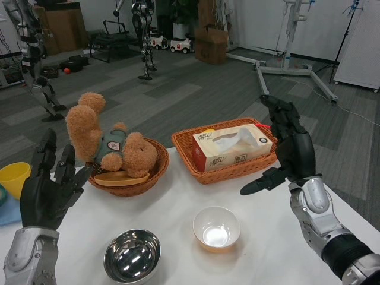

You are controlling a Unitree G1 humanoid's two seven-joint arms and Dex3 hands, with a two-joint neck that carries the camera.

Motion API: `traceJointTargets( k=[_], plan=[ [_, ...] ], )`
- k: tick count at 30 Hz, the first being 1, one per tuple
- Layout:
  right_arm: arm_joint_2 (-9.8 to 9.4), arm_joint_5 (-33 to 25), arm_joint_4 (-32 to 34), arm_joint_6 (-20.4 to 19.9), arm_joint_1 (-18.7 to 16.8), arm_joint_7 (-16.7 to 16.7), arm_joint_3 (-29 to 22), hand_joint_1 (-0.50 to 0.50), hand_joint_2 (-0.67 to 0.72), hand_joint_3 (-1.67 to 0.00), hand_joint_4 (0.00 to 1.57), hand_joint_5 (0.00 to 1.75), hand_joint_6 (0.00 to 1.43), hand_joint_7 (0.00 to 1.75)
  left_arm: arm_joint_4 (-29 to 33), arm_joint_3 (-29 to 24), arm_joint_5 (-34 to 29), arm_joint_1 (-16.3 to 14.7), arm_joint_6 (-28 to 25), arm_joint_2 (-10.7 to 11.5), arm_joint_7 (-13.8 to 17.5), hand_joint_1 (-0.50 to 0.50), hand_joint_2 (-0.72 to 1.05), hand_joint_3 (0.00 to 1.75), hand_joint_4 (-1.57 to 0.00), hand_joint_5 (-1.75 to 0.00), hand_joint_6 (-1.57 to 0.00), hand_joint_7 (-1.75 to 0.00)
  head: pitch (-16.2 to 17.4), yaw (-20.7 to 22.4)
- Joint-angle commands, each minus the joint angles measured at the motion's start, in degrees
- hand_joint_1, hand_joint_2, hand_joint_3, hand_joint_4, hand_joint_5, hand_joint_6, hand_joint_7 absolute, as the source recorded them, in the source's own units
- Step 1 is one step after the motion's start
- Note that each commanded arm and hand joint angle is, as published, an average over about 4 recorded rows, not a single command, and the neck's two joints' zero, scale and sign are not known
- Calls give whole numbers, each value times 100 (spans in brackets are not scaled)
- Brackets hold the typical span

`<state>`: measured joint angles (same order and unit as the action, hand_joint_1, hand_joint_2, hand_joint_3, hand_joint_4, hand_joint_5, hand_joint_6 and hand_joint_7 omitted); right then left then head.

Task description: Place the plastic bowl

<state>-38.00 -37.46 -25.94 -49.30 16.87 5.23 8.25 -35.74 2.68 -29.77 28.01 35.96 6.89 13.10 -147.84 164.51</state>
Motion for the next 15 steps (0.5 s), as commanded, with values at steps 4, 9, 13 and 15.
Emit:
traceJointTargets(
  k=[4, 9, 13, 15],
  plan=[
    [12, 28, 96, 17, 88, 61, 4, -32, 15, -16, 0, 0, 0, 63, 70, -48, 6, -85, 17, 5, 9, -50, 78, 0, 0, 0, 0, 0, -37, 18],
    [36, 35, 118, 17, 88, 83, 17, -31, 15, -16, 0, 0, 0, 63, 85, -62, 6, -94, 17, 5, 9, -50, 80, 0, 0, 0, 0, 0, -50, 29],
    [56, 37, 173, 17, 88, 92, 32, -31, 15, -16, 0, 0, 0, 58, 103, -84, 6, -98, 17, 14, 9, -50, 78, 0, 0, 0, 0, 0, -48, 27],
    [60, 46, 190, 17, 88, 92, 37, -32, 15, -16, 0, 0, 0, 56, 103, -92, 6, -98, 17, 9, 9, -50, 78, 0, 0, 0, 0, 0, -86, 38]
  ],
)
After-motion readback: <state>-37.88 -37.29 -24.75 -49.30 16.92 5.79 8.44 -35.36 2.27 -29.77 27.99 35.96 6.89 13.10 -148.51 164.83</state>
